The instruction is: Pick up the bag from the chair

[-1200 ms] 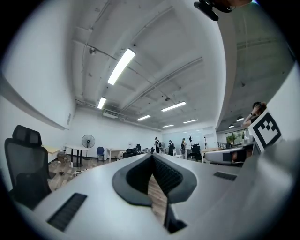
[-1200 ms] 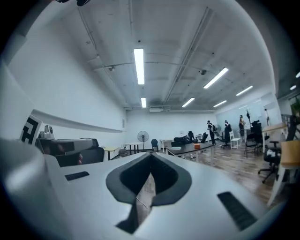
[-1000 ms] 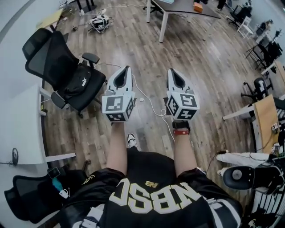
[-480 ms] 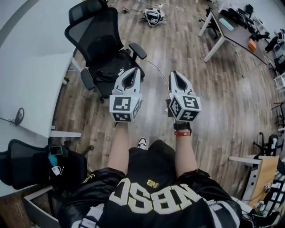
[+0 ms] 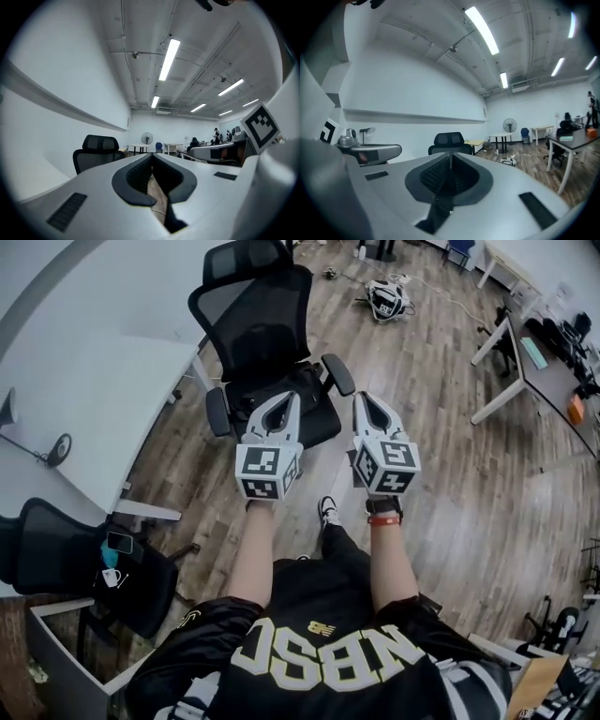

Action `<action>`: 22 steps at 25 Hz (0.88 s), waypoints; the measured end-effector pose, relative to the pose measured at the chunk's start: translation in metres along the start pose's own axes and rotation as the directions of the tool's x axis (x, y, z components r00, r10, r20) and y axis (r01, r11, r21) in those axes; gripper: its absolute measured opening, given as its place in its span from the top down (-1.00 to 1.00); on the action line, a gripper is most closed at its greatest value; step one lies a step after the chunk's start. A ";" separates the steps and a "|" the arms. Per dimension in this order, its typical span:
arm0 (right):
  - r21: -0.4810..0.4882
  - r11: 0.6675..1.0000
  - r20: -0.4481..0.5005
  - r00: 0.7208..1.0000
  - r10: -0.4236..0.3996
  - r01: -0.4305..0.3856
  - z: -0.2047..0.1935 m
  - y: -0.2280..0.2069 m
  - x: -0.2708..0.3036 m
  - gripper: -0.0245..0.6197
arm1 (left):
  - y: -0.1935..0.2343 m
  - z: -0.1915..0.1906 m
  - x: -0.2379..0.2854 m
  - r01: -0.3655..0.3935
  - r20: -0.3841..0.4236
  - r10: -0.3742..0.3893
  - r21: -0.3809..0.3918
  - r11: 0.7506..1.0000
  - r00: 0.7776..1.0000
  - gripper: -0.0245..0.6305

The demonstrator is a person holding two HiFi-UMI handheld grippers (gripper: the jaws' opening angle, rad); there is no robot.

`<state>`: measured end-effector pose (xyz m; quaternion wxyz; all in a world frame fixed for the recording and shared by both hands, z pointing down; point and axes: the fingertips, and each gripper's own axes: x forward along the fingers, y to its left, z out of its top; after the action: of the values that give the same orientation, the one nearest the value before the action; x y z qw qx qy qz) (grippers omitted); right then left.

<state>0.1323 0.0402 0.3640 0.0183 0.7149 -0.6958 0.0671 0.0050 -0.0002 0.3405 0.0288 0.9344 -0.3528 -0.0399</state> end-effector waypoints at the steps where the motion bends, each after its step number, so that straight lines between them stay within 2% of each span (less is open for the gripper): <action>1: -0.009 1.000 0.009 1.000 0.028 -0.028 0.007 -0.001 0.017 0.85 | 0.009 0.002 0.011 -0.026 0.005 0.026 0.006 1.000 1.000 0.88; 7: -0.044 0.984 0.045 0.984 0.173 -0.171 0.050 -0.016 0.106 0.83 | 0.049 0.025 0.076 -0.161 0.036 0.160 0.027 0.987 0.986 0.87; 10: -0.035 0.973 0.039 0.972 0.230 -0.229 0.056 -0.024 0.136 0.82 | 0.059 0.024 0.098 -0.215 0.030 0.214 0.026 0.976 0.976 0.87; 15: -0.006 0.948 -0.007 0.948 0.317 -0.317 0.032 -0.030 0.171 0.80 | 0.075 0.009 0.119 -0.287 0.011 0.287 0.003 0.958 0.958 0.87; 22: 0.043 0.910 -0.088 0.906 0.414 -0.412 -0.008 -0.024 0.205 0.76 | 0.097 -0.028 0.130 -0.367 -0.067 0.366 -0.004 0.930 0.928 0.87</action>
<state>0.1599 -0.1620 0.3980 0.0285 0.5478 -0.8286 0.1115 0.0411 -0.1585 0.3690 0.0548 0.8526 -0.5196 -0.0060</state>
